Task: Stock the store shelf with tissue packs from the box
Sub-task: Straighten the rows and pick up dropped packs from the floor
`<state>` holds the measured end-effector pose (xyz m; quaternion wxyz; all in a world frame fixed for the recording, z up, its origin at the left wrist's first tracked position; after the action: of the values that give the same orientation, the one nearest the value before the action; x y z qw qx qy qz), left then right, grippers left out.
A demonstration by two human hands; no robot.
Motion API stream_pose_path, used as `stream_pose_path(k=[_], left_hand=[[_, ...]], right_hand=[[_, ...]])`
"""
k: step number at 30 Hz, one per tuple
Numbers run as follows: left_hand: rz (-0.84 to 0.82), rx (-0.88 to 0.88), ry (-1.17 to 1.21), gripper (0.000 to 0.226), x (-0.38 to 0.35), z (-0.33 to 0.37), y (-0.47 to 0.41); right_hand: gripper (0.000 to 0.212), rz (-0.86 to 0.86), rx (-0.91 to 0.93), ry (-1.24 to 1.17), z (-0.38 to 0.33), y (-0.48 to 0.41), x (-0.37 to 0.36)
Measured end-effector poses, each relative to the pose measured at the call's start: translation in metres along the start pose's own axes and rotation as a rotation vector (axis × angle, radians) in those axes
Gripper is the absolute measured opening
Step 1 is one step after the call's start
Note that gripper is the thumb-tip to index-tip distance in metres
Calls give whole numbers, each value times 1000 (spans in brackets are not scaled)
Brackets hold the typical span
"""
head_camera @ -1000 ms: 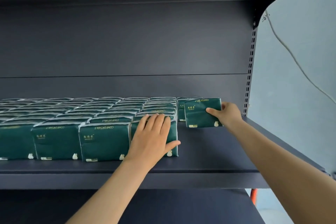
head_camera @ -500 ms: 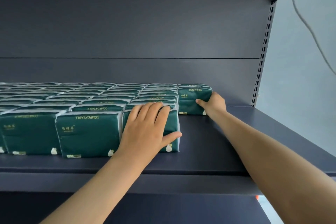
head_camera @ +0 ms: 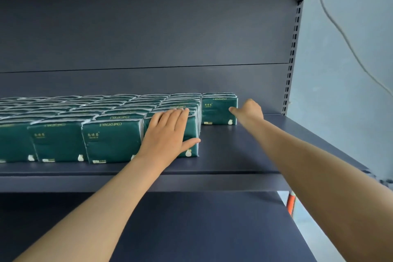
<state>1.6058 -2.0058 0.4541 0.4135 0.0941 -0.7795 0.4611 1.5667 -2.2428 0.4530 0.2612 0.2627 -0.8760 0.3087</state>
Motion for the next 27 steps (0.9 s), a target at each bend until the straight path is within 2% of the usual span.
stream_pose_path(k=[3,6,9,13,16,20,27], left_hand=[[-20,-26,-57,79,16,0,9],[18,30,-48,71,54,-7,18],[-29,108,-42,62,88,-17,32],[-89,109,-15,56,127,-19,61],[-122,69,-7,53,159,-17,87],[-216,72,31,53,195,-21,134],[-420,99,26,46,235,-38,234]], right_hand=[[34,-62,94,66,-18,24,21],[23,-170,208,158,-38,54,41],[13,-258,296,229,-54,85,58],[22,-243,411,294,-73,127,82],[39,-233,482,317,-89,164,99],[50,-273,512,365,-100,220,114],[54,-372,515,408,-106,339,137]])
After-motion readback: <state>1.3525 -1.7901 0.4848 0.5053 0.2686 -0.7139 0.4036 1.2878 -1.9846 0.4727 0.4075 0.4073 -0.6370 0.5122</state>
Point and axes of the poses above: each hand's wrist, its own y-axis away from the middle knuckle, its own x-axis out of the back of the hand, z = x × y, the point moved 8 cm from there along -y, towards the middle knuckle, and after that the axes turned 12 degrees about x, right-handed, at the moved point
